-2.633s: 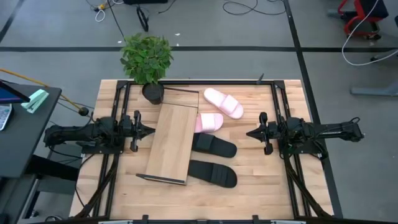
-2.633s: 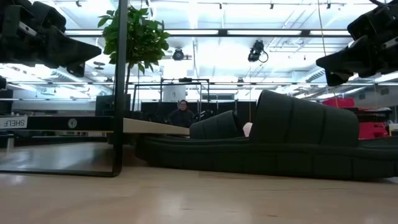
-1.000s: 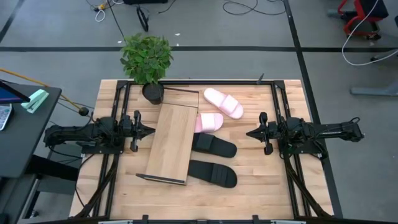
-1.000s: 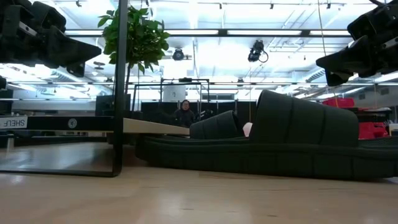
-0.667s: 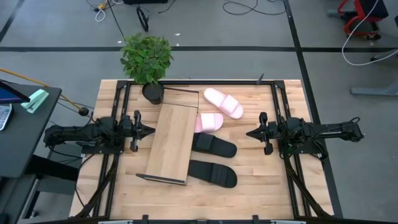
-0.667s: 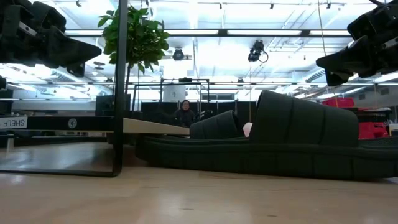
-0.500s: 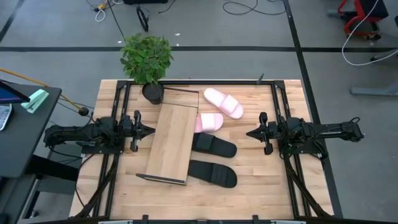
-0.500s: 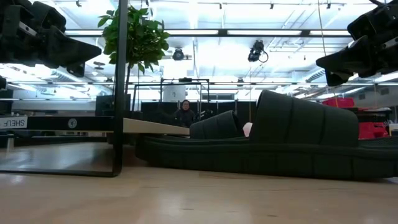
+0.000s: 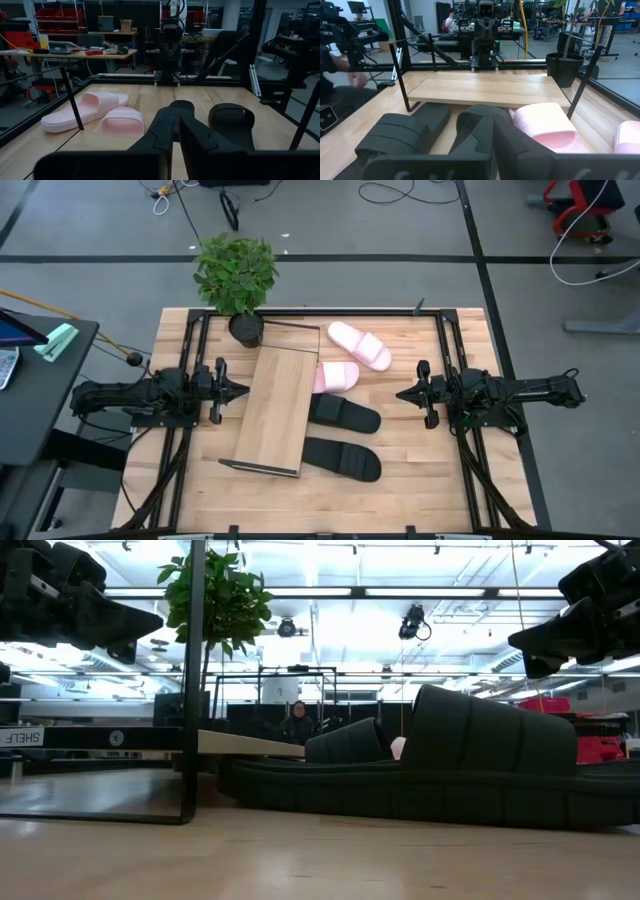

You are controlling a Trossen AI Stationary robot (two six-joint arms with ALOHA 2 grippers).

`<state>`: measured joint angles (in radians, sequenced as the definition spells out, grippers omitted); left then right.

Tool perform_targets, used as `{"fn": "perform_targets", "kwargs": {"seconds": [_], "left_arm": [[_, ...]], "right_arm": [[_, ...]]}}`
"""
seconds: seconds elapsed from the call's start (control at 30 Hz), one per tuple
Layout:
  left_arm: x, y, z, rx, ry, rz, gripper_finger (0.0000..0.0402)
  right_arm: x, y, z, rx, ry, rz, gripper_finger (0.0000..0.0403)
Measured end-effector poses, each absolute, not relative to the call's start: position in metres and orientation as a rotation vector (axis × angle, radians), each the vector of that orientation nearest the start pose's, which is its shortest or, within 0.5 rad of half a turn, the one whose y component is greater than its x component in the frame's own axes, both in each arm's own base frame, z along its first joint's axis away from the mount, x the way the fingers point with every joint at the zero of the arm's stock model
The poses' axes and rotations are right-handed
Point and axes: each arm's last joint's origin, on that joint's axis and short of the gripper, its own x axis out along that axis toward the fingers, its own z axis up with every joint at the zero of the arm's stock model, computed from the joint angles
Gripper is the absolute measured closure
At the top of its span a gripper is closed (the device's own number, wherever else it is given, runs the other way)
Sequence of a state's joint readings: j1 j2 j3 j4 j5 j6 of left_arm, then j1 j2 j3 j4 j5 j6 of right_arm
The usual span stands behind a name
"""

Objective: Pick and place slides into the shelf

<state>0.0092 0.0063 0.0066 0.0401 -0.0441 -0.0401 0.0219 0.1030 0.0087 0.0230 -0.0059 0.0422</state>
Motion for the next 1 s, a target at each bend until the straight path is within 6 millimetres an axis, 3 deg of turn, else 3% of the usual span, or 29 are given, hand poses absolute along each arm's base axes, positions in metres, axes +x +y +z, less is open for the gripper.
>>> {"fn": "perform_targets", "kwargs": {"seconds": [1.0], "left_arm": [[0.0976,0.0022,0.1692,-0.041,-0.042,0.053,0.0373]], "right_arm": [[0.1034,0.0025,0.1604,0.042,0.072,0.026,0.0386]]}}
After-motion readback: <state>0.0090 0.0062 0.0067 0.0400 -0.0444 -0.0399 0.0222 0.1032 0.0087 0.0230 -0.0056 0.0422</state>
